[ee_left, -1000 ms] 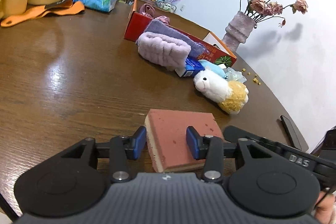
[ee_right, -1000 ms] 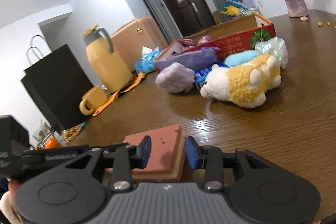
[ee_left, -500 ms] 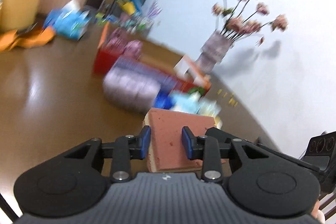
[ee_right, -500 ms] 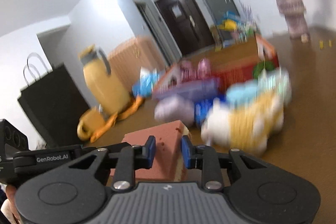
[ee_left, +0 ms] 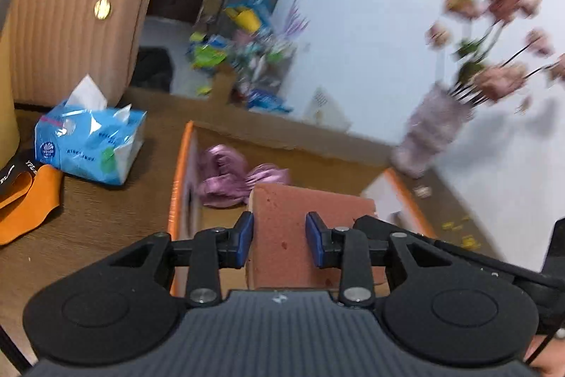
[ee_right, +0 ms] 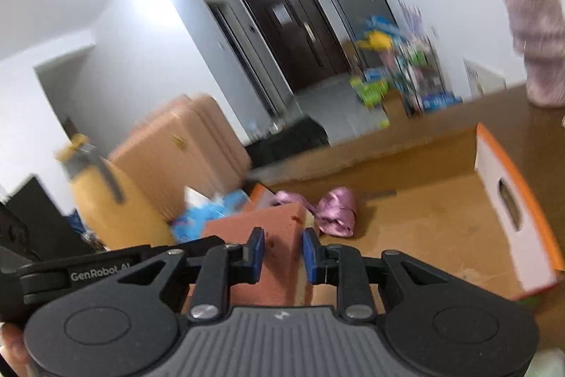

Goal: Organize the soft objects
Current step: 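Carry the sponge brick into the cardboard box and open the grippers, then withdraw both tools from the box back over the table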

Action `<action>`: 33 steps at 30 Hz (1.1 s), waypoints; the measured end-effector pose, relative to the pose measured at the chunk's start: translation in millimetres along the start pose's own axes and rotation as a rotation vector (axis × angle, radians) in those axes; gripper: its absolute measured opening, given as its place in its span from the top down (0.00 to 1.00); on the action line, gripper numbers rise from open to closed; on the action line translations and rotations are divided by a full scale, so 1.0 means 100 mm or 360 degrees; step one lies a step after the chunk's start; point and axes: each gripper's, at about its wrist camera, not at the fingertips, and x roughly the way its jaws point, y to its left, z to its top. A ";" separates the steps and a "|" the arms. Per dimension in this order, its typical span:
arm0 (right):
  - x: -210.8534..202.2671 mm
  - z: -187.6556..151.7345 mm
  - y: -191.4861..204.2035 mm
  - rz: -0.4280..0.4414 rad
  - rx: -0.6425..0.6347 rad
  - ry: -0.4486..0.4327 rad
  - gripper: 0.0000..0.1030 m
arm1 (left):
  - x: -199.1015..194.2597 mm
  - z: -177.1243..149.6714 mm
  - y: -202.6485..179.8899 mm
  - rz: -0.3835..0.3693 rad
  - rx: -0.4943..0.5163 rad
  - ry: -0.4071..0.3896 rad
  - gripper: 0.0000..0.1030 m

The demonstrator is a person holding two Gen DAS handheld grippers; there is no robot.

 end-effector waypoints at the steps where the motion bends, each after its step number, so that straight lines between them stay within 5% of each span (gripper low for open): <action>1: 0.18 0.01 -0.04 -0.0038 -0.0003 0.0052 0.78 | 0.13 -0.01 0.03 0.0031 0.0008 0.0038 0.68; 5: 0.57 -0.11 -0.05 -0.0166 -0.0048 0.0207 0.78 | 0.44 -0.20 0.10 0.0157 0.0150 0.0140 0.68; 8: 0.71 -0.22 0.01 -0.0180 -0.0127 0.0300 0.77 | 0.42 -0.30 0.10 0.0232 0.0282 0.0076 0.65; 14: 0.59 -0.19 0.03 -0.0096 -0.0139 0.0285 0.64 | 0.20 -0.24 0.12 0.0251 0.0287 0.0008 0.50; 19: 0.04 0.05 0.05 -0.0147 -0.0206 0.0128 0.61 | -0.21 -0.12 -0.02 0.0276 0.0318 -0.0110 0.43; 29: -1.35 0.15 -0.04 -0.0442 -0.0450 -0.0271 0.22 | -1.08 -0.26 -0.39 0.0366 0.0443 -0.0447 0.14; 33: -1.66 0.08 -0.03 -0.0480 -0.0477 -0.0368 0.22 | -1.25 -0.30 -0.50 0.0367 0.0436 -0.0475 0.09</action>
